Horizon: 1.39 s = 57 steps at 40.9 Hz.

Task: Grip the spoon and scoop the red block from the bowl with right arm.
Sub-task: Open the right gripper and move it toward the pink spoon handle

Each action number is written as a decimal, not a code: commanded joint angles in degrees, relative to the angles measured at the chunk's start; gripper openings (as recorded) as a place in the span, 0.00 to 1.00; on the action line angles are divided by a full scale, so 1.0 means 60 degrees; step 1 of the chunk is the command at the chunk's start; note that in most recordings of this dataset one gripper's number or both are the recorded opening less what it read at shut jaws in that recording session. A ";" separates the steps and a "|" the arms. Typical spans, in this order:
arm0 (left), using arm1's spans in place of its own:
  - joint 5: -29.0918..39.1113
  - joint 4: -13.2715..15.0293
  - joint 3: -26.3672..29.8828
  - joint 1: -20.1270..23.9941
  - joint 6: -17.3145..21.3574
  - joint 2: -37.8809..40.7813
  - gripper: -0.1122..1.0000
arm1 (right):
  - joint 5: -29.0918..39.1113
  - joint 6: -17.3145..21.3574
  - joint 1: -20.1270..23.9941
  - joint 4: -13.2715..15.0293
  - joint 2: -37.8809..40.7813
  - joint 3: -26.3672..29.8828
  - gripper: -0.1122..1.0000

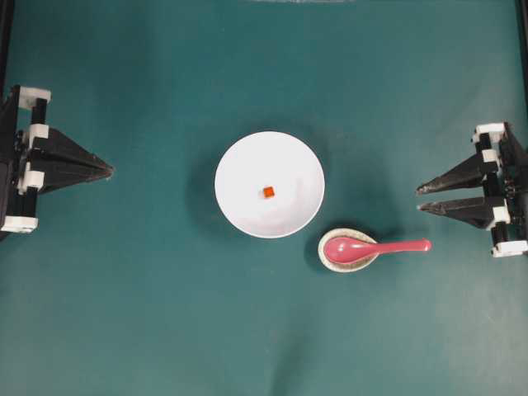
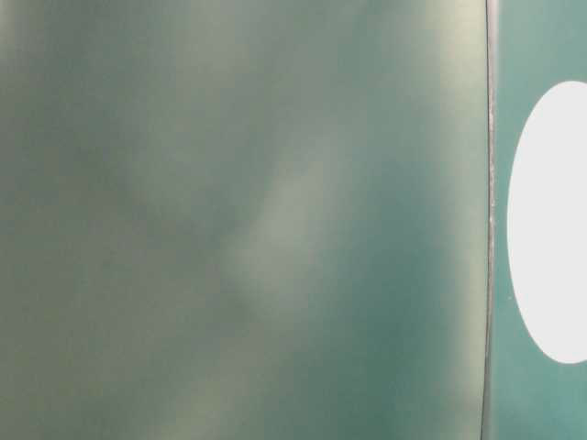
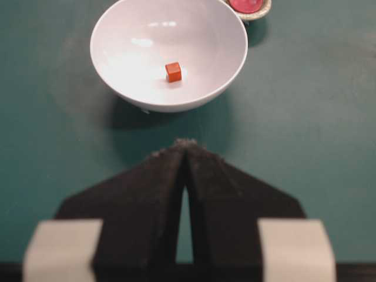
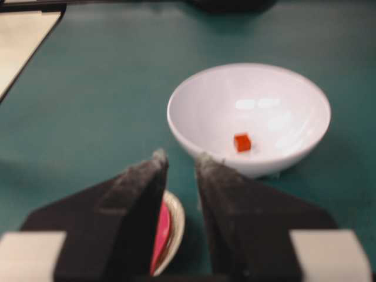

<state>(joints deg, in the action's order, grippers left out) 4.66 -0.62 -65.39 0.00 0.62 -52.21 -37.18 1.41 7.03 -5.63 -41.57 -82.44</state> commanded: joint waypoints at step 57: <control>0.0352 -0.0073 0.0205 0.0293 0.0059 -0.0044 0.09 | -0.2725 0.0410 0.3311 -0.3999 0.5317 0.0396 0.56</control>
<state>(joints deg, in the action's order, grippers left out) 7.12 -0.88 -65.39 1.67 0.88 -52.65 -52.91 3.69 25.84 -28.30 -10.02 -80.77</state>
